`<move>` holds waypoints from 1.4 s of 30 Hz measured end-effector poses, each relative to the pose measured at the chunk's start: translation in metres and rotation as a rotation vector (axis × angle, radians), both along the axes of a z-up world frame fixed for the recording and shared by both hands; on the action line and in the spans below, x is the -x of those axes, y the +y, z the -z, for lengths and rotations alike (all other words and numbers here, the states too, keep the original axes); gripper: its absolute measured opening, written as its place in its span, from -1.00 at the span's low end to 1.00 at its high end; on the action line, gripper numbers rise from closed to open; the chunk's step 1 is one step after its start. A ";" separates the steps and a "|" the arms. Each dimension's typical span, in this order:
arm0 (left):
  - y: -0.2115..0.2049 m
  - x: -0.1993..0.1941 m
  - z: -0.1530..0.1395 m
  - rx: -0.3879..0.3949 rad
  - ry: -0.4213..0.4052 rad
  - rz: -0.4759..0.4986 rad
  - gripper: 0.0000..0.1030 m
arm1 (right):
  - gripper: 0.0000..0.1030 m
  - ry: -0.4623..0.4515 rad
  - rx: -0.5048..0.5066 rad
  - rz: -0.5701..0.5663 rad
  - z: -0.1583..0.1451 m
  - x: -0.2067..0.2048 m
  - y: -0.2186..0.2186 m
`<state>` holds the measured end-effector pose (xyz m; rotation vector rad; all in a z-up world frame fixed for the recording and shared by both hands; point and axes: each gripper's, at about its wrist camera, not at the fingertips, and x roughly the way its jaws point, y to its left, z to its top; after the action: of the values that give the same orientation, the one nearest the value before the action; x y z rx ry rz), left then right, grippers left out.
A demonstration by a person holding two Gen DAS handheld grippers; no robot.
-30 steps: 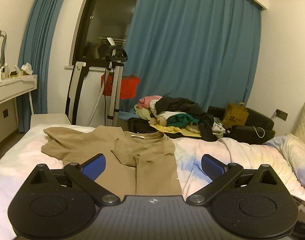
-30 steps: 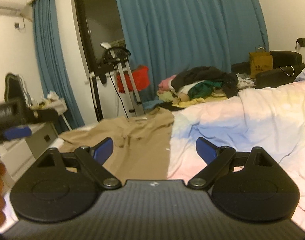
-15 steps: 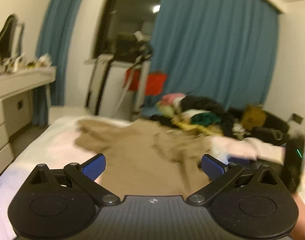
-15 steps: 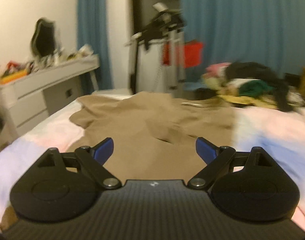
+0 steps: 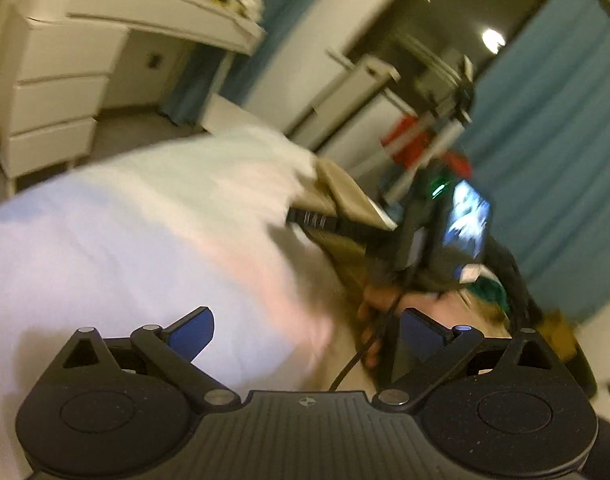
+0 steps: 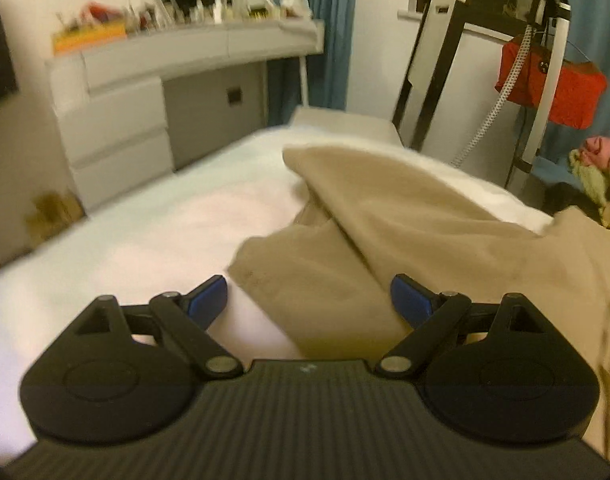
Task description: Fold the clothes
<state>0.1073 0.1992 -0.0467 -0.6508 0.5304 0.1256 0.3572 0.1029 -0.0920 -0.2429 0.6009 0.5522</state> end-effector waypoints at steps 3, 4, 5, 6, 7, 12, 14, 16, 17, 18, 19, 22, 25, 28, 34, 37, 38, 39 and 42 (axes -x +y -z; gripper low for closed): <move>0.012 -0.001 0.011 0.066 0.022 -0.044 0.94 | 0.06 -0.012 -0.034 0.042 0.003 -0.008 -0.001; 0.015 -0.001 0.013 0.084 0.024 -0.049 0.93 | -0.18 -0.012 -0.046 0.068 0.002 -0.011 -0.004; 0.017 -0.002 0.013 0.095 0.023 -0.050 0.93 | -0.66 -0.005 -0.059 0.100 -0.002 -0.013 -0.009; 0.019 -0.002 0.014 0.106 0.022 -0.052 0.93 | -0.80 0.004 -0.087 0.116 -0.009 -0.015 -0.016; 0.018 -0.001 0.012 0.100 0.014 -0.051 0.93 | -0.81 0.000 -0.115 0.129 -0.016 -0.015 -0.023; 0.005 0.010 -0.004 0.031 -0.054 -0.032 0.93 | -0.83 -0.119 -0.291 0.227 -0.070 0.004 -0.089; -0.004 0.013 -0.010 -0.011 -0.057 -0.021 0.92 | -0.83 -0.175 -0.358 0.302 -0.087 0.016 -0.128; -0.012 0.013 -0.013 -0.032 -0.061 -0.007 0.92 | -0.83 -0.230 -0.417 0.390 -0.098 0.030 -0.168; -0.016 0.014 -0.015 -0.030 -0.067 0.002 0.92 | -0.83 -0.246 -0.435 0.443 -0.097 0.036 -0.186; -0.020 0.015 -0.017 -0.032 -0.073 0.011 0.92 | -0.83 -0.261 -0.454 0.496 -0.096 0.041 -0.205; -0.024 0.016 -0.018 -0.039 -0.077 0.020 0.92 | -0.83 -0.274 -0.463 0.549 -0.093 0.047 -0.223; -0.036 0.013 -0.020 -0.055 -0.085 0.046 0.92 | -0.83 -0.253 -0.437 0.665 -0.065 0.055 -0.263; -0.047 0.004 -0.019 -0.075 -0.074 0.078 0.92 | -0.78 -0.173 -0.432 0.745 -0.034 0.054 -0.296; -0.058 -0.004 -0.015 -0.106 -0.057 0.106 0.92 | -0.36 -0.045 -0.393 0.749 -0.012 0.044 -0.307; -0.082 -0.018 -0.008 -0.175 -0.043 0.167 0.92 | 0.78 -0.028 -0.360 0.630 -0.023 0.066 -0.298; -0.089 -0.021 -0.008 -0.193 -0.050 0.191 0.92 | 0.78 -0.049 -0.377 0.585 -0.042 0.101 -0.297; -0.091 -0.020 -0.008 -0.200 -0.055 0.198 0.92 | 0.78 -0.052 -0.389 0.573 -0.047 0.117 -0.299; -0.093 -0.018 -0.009 -0.204 -0.060 0.204 0.92 | 0.78 -0.049 -0.400 0.562 -0.050 0.132 -0.302; -0.095 -0.013 -0.014 -0.210 -0.071 0.219 0.92 | 0.78 -0.032 -0.423 0.546 -0.061 0.181 -0.314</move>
<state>0.1201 0.1039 -0.0329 -0.3885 0.5083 -0.0479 0.1761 -0.2107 -0.0306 0.3082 0.4786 0.1362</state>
